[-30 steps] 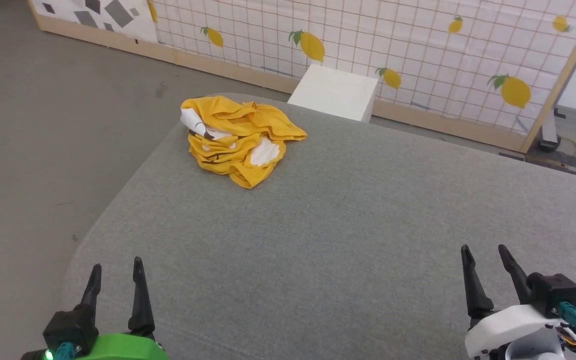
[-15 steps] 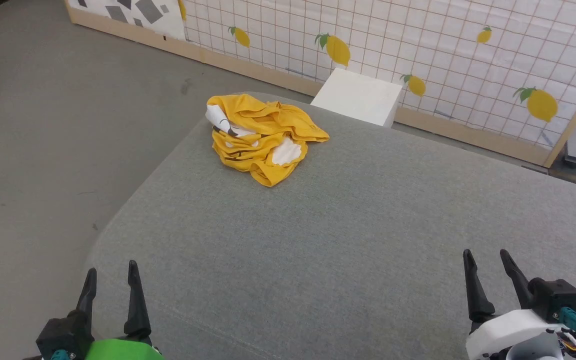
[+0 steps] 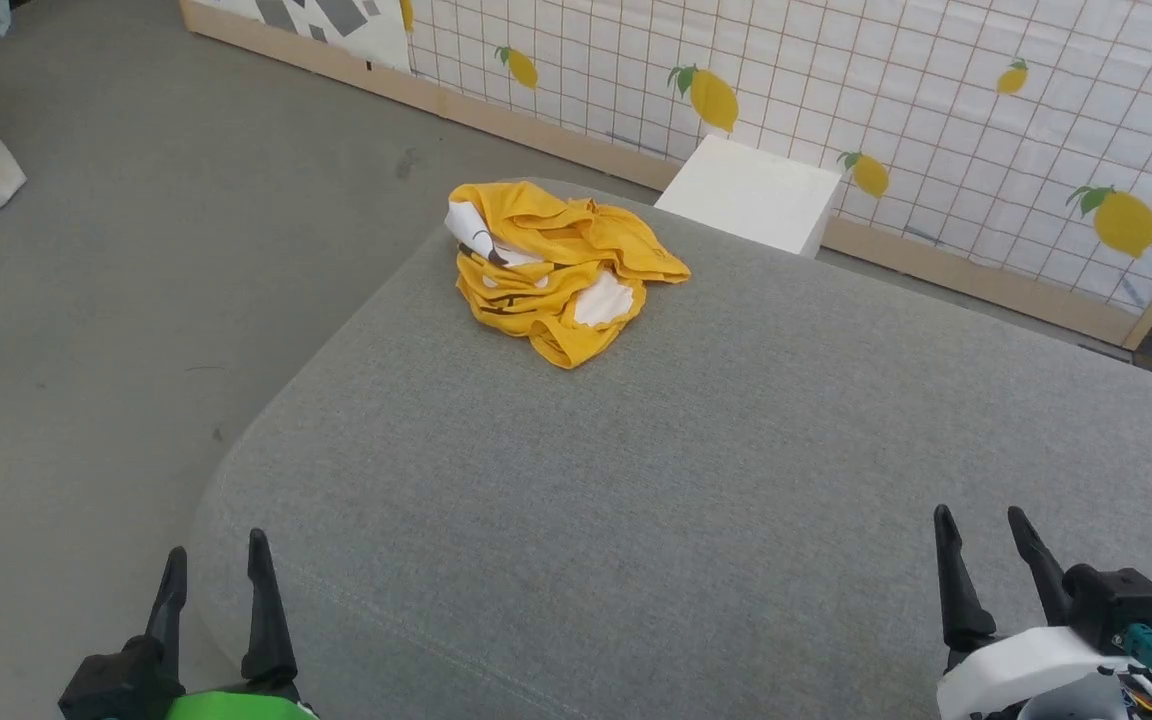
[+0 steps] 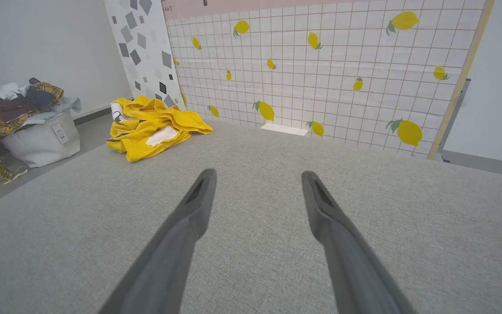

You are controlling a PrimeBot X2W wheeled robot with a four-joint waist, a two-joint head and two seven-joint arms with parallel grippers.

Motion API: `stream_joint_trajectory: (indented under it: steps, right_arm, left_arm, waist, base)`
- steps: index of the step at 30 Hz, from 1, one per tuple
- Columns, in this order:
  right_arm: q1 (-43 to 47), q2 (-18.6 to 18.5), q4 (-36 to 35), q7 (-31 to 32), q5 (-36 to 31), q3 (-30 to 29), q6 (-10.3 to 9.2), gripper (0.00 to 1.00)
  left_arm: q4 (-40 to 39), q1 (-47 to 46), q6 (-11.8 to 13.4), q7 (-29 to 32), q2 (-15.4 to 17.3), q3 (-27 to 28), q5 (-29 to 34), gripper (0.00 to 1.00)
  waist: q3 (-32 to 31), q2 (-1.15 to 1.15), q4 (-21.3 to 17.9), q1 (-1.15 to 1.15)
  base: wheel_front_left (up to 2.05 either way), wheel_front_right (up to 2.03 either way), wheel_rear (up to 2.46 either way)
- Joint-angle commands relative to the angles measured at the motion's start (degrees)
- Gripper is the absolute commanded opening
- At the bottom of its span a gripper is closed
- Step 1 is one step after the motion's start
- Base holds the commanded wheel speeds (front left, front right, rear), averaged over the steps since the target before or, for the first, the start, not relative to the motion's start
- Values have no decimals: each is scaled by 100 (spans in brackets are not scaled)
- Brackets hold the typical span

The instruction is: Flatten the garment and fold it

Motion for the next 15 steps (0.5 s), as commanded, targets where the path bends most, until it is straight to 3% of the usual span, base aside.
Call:
stream_joint_trajectory:
  steps: [1,15]
  right_arm:
    - [3,3,17,-39,26,-8,-10,100]
    - [27,3,-78,-39,-87,-48,-10,100]
  left_arm:
    - [-24,65,-17,-44,-26,-7,-26,100]
    - [23,17,26,-44,-26,-74,-124,100]
  waist:
    - [20,0,-17,0]
    - [59,0,-48,0]
  base:
    - [0,0,0]
    - [0,0,0]
